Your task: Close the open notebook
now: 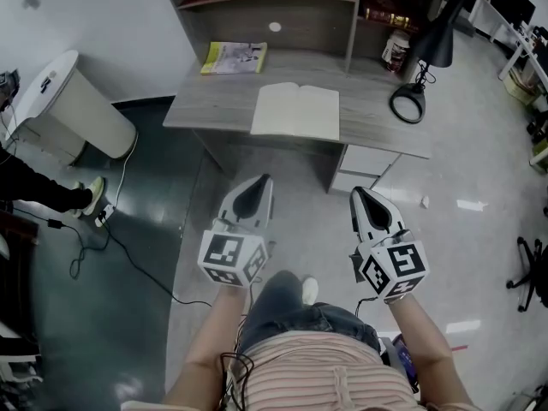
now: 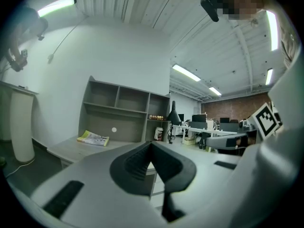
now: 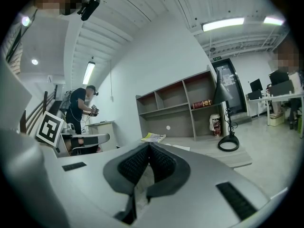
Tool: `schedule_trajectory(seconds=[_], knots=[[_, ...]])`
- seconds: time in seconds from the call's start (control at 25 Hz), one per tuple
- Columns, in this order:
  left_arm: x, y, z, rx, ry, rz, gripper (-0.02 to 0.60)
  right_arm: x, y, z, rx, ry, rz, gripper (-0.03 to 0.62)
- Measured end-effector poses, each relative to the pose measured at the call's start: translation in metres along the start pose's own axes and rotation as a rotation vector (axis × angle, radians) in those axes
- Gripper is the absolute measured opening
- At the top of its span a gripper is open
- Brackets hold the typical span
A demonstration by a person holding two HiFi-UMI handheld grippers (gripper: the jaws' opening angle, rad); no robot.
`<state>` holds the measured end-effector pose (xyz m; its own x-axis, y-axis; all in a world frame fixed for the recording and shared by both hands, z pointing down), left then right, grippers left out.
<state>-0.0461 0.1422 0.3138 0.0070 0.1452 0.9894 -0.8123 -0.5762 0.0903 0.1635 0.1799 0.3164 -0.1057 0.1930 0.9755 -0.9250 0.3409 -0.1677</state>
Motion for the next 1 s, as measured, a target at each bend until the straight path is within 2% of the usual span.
schedule_trajectory(seconds=[0.36,0.64,1.0], knots=[[0.004,0.022,0.019,-0.049,0.051,0.016,0.011,-0.002,-0.015,0.018,0.004,0.013,0.005,0.008],[0.007,0.046,0.042,-0.054,0.060,0.004,0.011,-0.002,-0.020,0.050,0.001,0.026,0.007,0.008],[0.018,0.106,0.079,-0.062,0.099,-0.028,0.011,-0.001,-0.026,0.121,0.004,0.062,0.005,0.008]])
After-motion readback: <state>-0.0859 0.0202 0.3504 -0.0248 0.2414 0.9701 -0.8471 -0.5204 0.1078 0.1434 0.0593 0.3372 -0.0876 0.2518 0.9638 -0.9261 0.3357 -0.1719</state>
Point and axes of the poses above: the fingertips, and each gripper's own axes: z forward along the fingers, y to its left, x out of its underside, the point moved 5 cm from there along -z, backward along the fingers, and after that the axes turned 3 degrees about x, right-handed, at the moved point
